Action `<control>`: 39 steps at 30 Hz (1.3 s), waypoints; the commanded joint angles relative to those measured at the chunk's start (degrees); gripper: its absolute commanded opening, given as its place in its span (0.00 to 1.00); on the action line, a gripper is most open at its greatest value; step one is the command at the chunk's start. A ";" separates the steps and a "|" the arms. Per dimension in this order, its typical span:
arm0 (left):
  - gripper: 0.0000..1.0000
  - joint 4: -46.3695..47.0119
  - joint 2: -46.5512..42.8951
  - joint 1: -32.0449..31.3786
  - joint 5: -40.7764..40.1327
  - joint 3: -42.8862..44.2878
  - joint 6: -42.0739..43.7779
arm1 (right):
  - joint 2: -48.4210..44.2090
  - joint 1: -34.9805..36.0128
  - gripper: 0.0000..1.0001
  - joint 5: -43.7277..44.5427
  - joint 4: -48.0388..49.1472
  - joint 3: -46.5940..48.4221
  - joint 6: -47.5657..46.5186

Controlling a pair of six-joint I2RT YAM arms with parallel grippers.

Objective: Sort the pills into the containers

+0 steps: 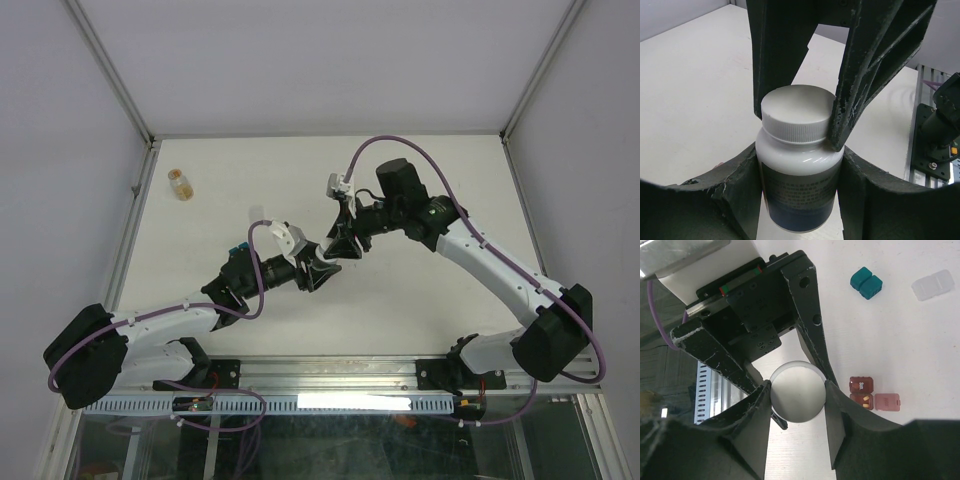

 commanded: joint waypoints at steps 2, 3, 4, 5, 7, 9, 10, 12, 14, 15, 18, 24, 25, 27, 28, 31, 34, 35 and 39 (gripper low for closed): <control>0.00 2.54 -1.16 0.19 1.29 1.52 -0.72 | -1.01 0.19 0.15 -2.80 2.33 0.20 0.78; 0.00 2.42 -1.24 0.17 1.18 1.56 -0.90 | -1.01 0.19 0.11 -3.06 2.48 0.13 0.80; 0.03 2.30 -1.25 0.12 1.16 1.59 -1.10 | -1.02 0.19 0.09 -3.24 2.60 -0.06 0.85; 0.09 2.17 -1.37 0.17 1.22 1.59 -1.13 | -1.01 0.20 0.08 -3.42 2.66 -0.10 0.87; 0.21 2.06 -1.55 0.14 1.32 1.59 -1.54 | -0.94 0.21 0.05 -3.53 2.74 -0.05 0.85; 0.40 1.64 -1.87 0.19 1.41 1.60 -1.91 | -0.92 0.14 0.04 -3.64 2.78 0.03 0.79; 0.47 1.17 -2.01 0.19 1.46 1.66 -2.08 | -0.92 0.11 0.04 -3.78 2.87 0.03 0.83; 0.57 0.40 -2.47 0.14 1.59 1.77 -2.20 | -0.83 -0.02 0.03 -4.15 2.96 0.20 0.89; 0.70 -0.34 -3.01 0.13 1.44 1.62 -2.34 | -0.83 -0.20 0.02 -4.47 3.12 0.25 1.06; 0.77 -0.71 -3.27 0.16 1.34 1.55 -2.33 | -0.83 -0.32 0.02 -4.58 3.22 0.27 1.10; 0.95 -2.05 -4.00 0.19 1.02 1.35 -2.49 | -0.89 -0.51 0.01 -4.88 3.55 0.01 1.28; 0.99 -6.37 -7.16 0.16 -2.35 1.38 -2.96 | -0.83 -0.69 0.01 -2.78 3.46 -0.13 0.77; 0.99 -6.99 -7.91 0.17 -2.98 1.21 -3.10 | -0.83 -0.69 0.01 -2.24 3.36 -0.14 0.61; 0.99 -7.62 -9.24 0.19 -3.89 1.07 -3.51 | -0.79 -0.69 0.01 -1.71 3.24 -0.10 0.43; 0.99 -8.15 -9.57 0.11 -3.75 1.17 -3.60 | -0.67 -0.69 0.01 -1.61 3.15 0.00 0.41; 0.99 -9.22 -9.11 0.11 -3.08 2.20 -3.60 | -0.25 -0.69 0.00 -1.67 2.68 0.37 0.26; 0.96 -10.40 -7.96 0.12 -2.49 3.48 -3.44 | -0.04 -0.61 0.00 -1.06 2.17 0.70 -0.02; 0.94 -10.91 -7.53 0.14 -2.31 3.93 -3.33 | -0.04 -0.60 0.00 -0.76 1.95 0.87 -0.15; 0.85 -12.58 -6.39 0.14 -1.53 5.53 -3.12 | 0.04 -0.60 0.00 -0.23 1.50 0.91 -0.62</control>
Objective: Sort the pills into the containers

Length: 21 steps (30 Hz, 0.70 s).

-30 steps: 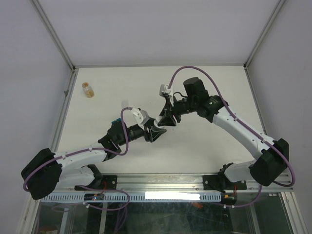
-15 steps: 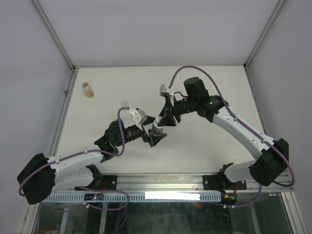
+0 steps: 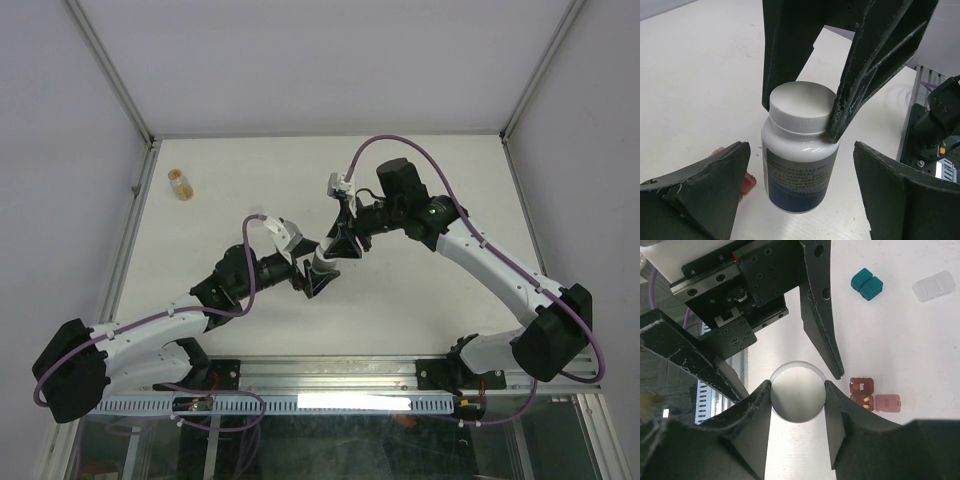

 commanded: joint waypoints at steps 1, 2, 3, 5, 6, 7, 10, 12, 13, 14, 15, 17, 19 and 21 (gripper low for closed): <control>0.83 -1.11 0.74 0.15 0.53 3.99 -0.37 | 0.08 -0.01 0.00 0.83 0.72 1.03 -0.84; 0.81 -1.36 0.85 0.18 0.43 4.39 -0.30 | 0.11 -0.03 0.00 1.05 0.60 1.05 -0.95; 0.80 -1.69 1.01 0.13 0.26 4.70 -0.35 | 0.20 0.07 0.00 1.23 0.51 1.06 -1.09; 0.75 -2.24 1.18 0.19 -0.24 5.28 -0.50 | 0.31 0.13 0.00 1.37 0.28 1.20 -1.25; 0.72 -2.51 1.36 0.14 -0.44 5.64 -0.57 | 0.39 0.23 0.00 1.41 0.23 1.24 -1.30; 0.69 -2.77 1.58 0.14 -0.50 5.87 -0.62 | 0.40 0.27 0.00 1.54 0.22 1.26 -1.35; 0.60 -3.96 2.36 0.17 -0.32 6.65 -0.69 | 0.48 0.33 0.00 1.61 -0.03 1.41 -1.38; 0.55 -4.52 2.68 0.17 0.01 7.06 -0.60 | 0.48 0.47 0.00 1.58 -0.10 1.45 -1.37; 0.52 -4.72 2.78 0.16 0.22 7.15 -0.51 | 0.48 0.42 0.00 1.54 -0.12 1.45 -1.36; 0.50 -4.97 2.92 0.17 0.40 7.30 -0.36 | 0.49 0.45 0.00 1.47 -0.13 1.49 -1.32; 0.48 -5.24 2.97 0.19 0.61 7.39 -0.20 | 0.49 0.41 0.01 1.41 -0.13 1.43 -1.30; 0.42 -5.89 3.03 0.18 0.72 7.51 0.01 | 0.49 0.48 0.01 1.21 -0.13 1.43 -1.22; 0.35 -6.54 3.06 0.17 0.73 7.75 0.42 | 0.55 0.46 0.02 1.07 -0.13 1.52 -0.97; 0.26 -7.04 3.06 0.13 0.77 7.88 0.67 | 0.64 0.41 0.04 0.62 -0.21 1.59 -0.76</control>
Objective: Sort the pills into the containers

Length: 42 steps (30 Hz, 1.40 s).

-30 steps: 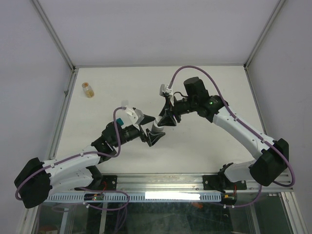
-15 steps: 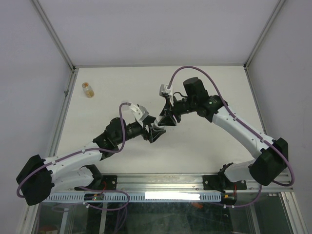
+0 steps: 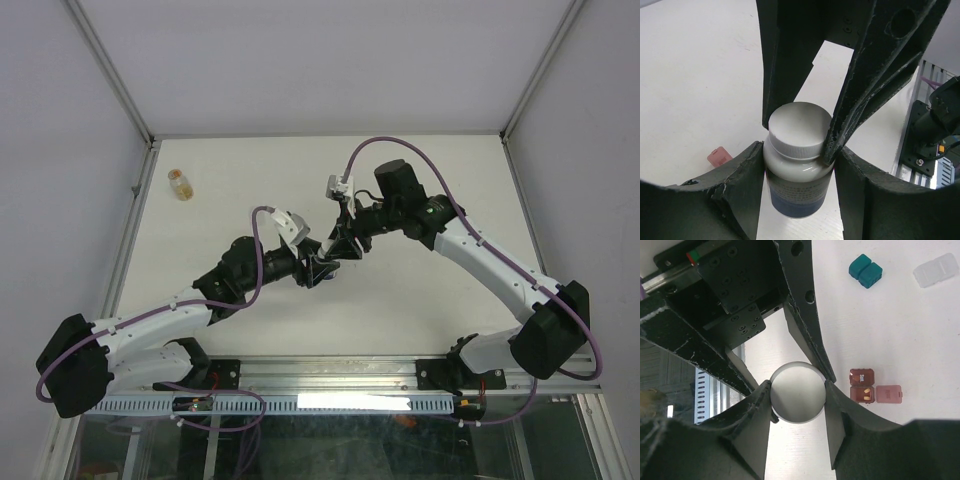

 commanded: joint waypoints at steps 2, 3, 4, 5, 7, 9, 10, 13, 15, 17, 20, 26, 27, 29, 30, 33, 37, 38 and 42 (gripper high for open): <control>0.22 -1.06 0.05 0.14 0.59 2.59 0.76 | -0.28 0.29 0.32 -1.68 1.75 1.75 0.36; 0.18 -1.14 -0.02 0.17 0.53 2.53 0.78 | -0.24 0.29 0.46 -1.94 1.75 1.81 0.69; 0.15 -1.15 -0.08 0.18 0.47 2.42 0.85 | -0.31 0.13 0.57 -2.43 1.89 1.88 1.43; 0.13 -1.22 -0.20 0.19 0.40 2.19 0.99 | -0.40 -0.14 0.65 -2.86 1.96 2.07 2.23; 0.08 -1.30 -0.62 0.16 0.00 1.72 1.34 | -0.71 -1.39 0.74 -5.44 2.29 2.42 3.74; 0.05 -1.40 -1.34 0.23 -1.01 0.88 1.48 | -1.36 -3.38 0.79 -7.72 3.17 2.55 5.42; 0.04 -1.42 -1.70 0.27 -1.60 0.38 1.56 | -1.82 -4.43 0.81 -8.71 3.61 2.44 5.95; 0.00 -1.33 -3.04 0.60 -5.42 -1.56 1.90 | -3.82 -7.59 0.82 -10.37 5.73 0.57 7.41; 0.00 -1.29 -4.29 1.45 -9.72 -2.79 2.04 | -5.19 -10.70 0.82 -12.35 9.34 -2.14 9.90; 0.00 -0.89 -6.06 3.48 -14.83 -4.09 2.21 | -6.21 -13.81 0.82 -14.00 13.14 -5.26 12.34; 0.00 1.72 -8.54 7.80 -24.58 -6.32 2.70 | -6.71 -17.01 0.82 -15.06 16.16 -9.05 14.16; 0.00 20.19 -11.16 21.75 -43.59 -14.63 2.70 | -7.57 -18.97 0.82 -15.66 20.84 -13.63 16.79; 0.00 23.00 -11.42 24.63 -44.48 -15.79 2.64 | -7.67 -19.16 0.82 -15.68 21.28 -13.93 17.03; 0.00 29.06 -10.93 29.74 -46.73 -18.05 1.75 | -7.76 -19.39 0.82 -15.75 21.78 -14.28 17.40; 0.00 31.20 -10.07 32.30 -46.85 -18.89 1.43 | -7.77 -19.49 0.82 -15.81 22.16 -14.52 17.66; 0.00 34.64 -6.14 39.40 -45.43 -19.35 -1.63 | -7.71 -19.56 0.82 -16.12 22.99 -15.15 18.25; 0.00 40.03 2.16 45.94 -44.18 -17.93 -3.17 | -7.70 -19.58 0.82 -16.47 23.49 -15.47 18.55; 0.00 40.85 4.34 47.43 -43.82 -17.32 -3.27 | -7.76 -19.59 0.82 -16.55 23.54 -15.53 18.57; 0.00 41.20 13.03 53.14 -40.44 -15.48 -6.14 | -7.86 -19.58 0.82 -16.70 23.96 -15.76 18.74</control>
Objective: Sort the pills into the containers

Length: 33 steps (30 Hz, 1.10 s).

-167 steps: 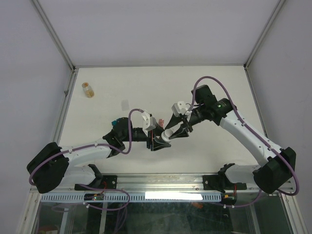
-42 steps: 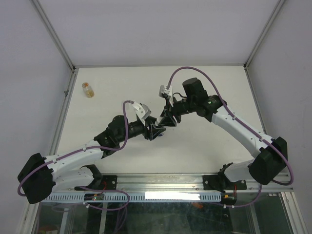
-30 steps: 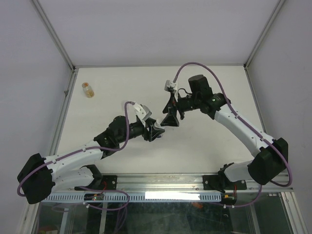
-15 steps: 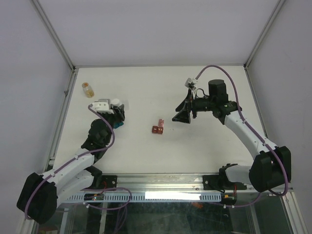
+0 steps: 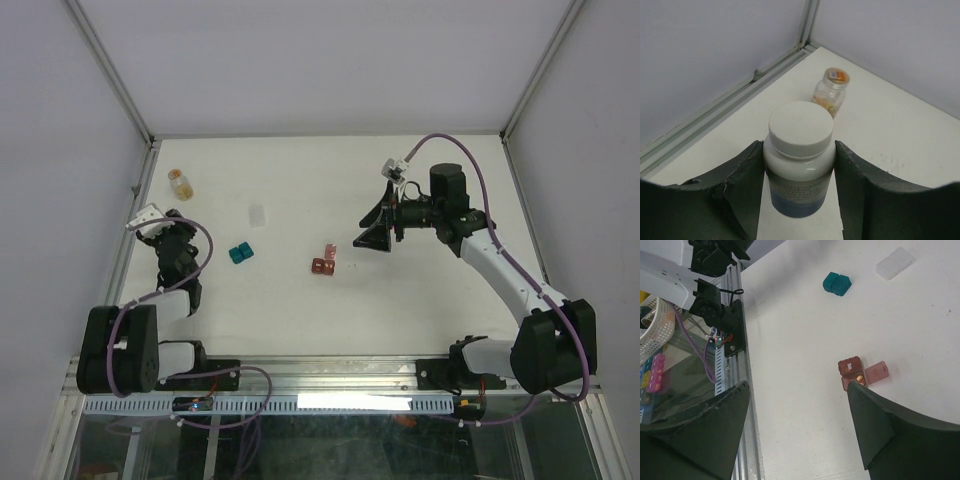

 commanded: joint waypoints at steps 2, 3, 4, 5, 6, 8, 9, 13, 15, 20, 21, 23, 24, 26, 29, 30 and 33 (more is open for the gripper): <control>0.00 7.05 8.88 6.52 4.37 3.06 -6.74 | -2.39 -0.24 0.82 -1.75 3.66 0.03 1.18; 0.00 7.41 10.32 7.43 5.47 3.02 -7.49 | -2.37 -0.32 0.82 -1.83 3.68 -0.06 1.20; 0.00 7.90 11.47 8.23 6.23 3.16 -8.21 | -2.39 -0.33 0.82 -1.87 3.76 -0.01 1.27; 0.00 8.70 12.51 9.05 7.37 3.28 -8.33 | -2.38 -0.39 0.82 -1.95 3.80 -0.12 1.29; 0.01 8.82 13.17 9.49 8.36 3.70 -8.26 | -2.35 -0.48 0.82 -2.01 3.83 -0.10 1.29; 0.05 7.97 15.97 9.91 9.71 5.12 -7.52 | -2.25 -0.59 0.82 -2.11 3.92 -0.10 1.29; 0.06 7.52 16.74 10.13 9.98 5.90 -7.24 | -2.25 -0.64 0.82 -2.19 3.94 -0.16 1.34; 0.08 7.55 20.36 11.14 10.54 7.44 -7.47 | -2.46 -1.15 0.82 -2.48 4.06 -0.12 1.64; 0.08 8.72 21.80 11.61 11.34 7.46 -7.95 | -2.57 -1.41 0.82 -2.56 4.16 -0.17 1.80; 0.11 10.50 23.54 12.14 12.97 8.12 -8.25 | -2.66 -1.78 0.82 -3.08 4.56 -0.28 2.30; 0.13 10.54 23.79 12.18 13.41 8.24 -8.30 | -2.65 -1.82 0.82 -3.13 4.60 -0.34 2.34; 0.16 11.21 24.10 12.16 13.84 8.17 -8.26 | -2.69 -1.91 0.82 -3.26 4.59 -0.22 2.43; 0.19 11.02 24.08 12.18 13.83 8.29 -8.29 | -2.71 -1.96 0.82 -3.32 4.72 -0.21 2.51; 0.30 10.72 24.07 12.18 13.43 8.42 -8.29 | -2.77 -2.05 0.82 -3.52 4.74 -0.20 2.71; 0.35 10.46 24.02 12.15 12.85 8.43 -8.50 | -2.92 -2.47 0.82 -4.32 5.22 -0.16 3.66; 0.35 10.45 24.07 12.16 12.89 8.43 -8.50 | -3.03 -2.59 0.82 -4.42 5.34 -0.10 3.80; 0.37 10.62 24.08 12.14 13.58 8.43 -8.20 | -3.42 -3.08 0.82 -4.81 5.67 -0.16 4.32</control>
